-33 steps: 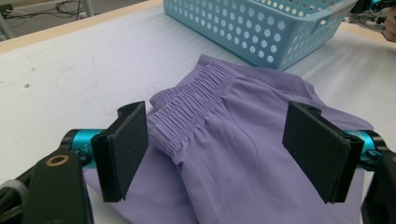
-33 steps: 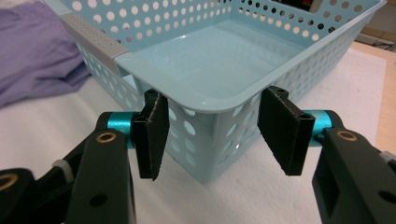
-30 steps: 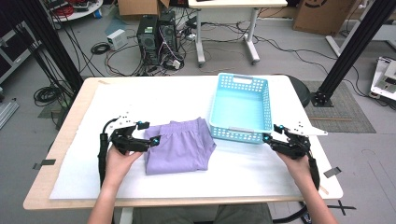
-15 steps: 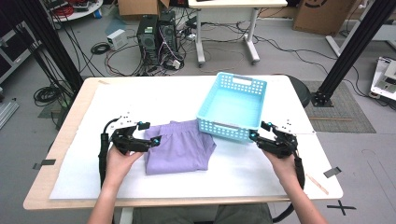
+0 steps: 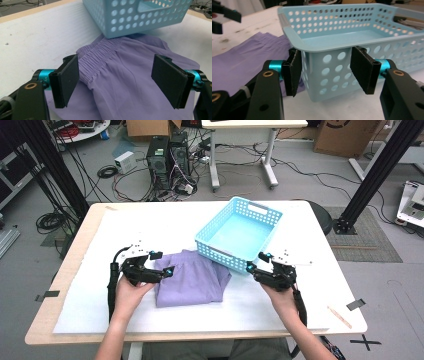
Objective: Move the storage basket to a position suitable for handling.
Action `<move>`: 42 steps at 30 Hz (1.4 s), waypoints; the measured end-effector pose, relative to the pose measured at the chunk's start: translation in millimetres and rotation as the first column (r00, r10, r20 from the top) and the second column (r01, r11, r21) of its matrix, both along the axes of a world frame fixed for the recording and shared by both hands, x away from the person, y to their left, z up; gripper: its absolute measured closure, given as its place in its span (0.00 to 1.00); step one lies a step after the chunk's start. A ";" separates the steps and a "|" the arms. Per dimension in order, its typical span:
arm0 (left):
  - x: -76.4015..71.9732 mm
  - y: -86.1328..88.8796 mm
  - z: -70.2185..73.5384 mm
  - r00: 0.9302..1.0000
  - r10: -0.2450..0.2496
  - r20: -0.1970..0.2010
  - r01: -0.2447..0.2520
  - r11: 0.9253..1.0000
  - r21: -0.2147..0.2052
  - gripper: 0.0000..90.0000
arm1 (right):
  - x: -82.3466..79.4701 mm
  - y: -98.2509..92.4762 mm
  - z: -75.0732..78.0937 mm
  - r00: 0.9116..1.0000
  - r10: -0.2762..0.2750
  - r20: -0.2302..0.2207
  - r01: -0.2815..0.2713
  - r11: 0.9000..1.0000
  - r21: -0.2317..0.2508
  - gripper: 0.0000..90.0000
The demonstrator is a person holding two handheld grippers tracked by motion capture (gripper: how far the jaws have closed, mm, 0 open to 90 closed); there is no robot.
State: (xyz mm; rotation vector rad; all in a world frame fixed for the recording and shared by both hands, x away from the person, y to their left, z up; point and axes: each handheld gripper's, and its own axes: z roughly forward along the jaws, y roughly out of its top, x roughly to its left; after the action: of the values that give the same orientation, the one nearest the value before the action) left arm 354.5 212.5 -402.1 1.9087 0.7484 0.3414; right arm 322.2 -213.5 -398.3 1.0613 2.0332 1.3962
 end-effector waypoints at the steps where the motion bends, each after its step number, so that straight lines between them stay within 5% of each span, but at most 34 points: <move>1: 0.2 -0.3 -0.1 1.000 0.000 0.000 0.000 1.000 0.002 0.25 | 0.5 10.5 -2.2 1.000 0.026 -0.012 -0.027 1.000 -0.008 0.49; 10: 0.9 -9.6 -3.8 1.000 -0.015 -0.010 0.015 1.000 0.012 0.25 | 5.2 62.3 -13.2 0.996 0.091 -0.027 -0.092 0.994 -0.061 0.46; 19: -0.5 -29.2 -7.5 1.000 -0.022 -0.014 0.022 1.000 0.008 0.25 | 4.2 80.8 -15.9 0.989 0.150 -0.013 -0.150 0.984 -0.100 0.43; 23: -4.1 -46.8 -7.9 1.000 -0.017 -0.008 0.017 1.000 0.001 0.25 | 8.3 60.5 -13.1 0.992 0.128 0.006 -0.126 0.987 -0.098 0.39; 32: -8.7 -94.7 -12.2 0.998 0.011 0.055 -0.011 1.000 -0.005 0.27 | 34.8 -14.8 -12.3 0.999 0.028 -0.036 -0.030 0.998 -0.057 0.32; 42: -5.2 -126.4 -15.3 0.995 0.050 0.089 -0.054 0.998 0.043 0.27 | 99.2 -81.0 -12.6 0.999 0.049 -0.018 -0.051 0.993 -0.110 0.29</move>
State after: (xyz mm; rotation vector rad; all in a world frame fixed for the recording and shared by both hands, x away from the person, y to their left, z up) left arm 349.3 86.2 -417.4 1.9059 0.7384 0.4751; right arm 421.4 -294.5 -410.9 0.9839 2.1348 1.2873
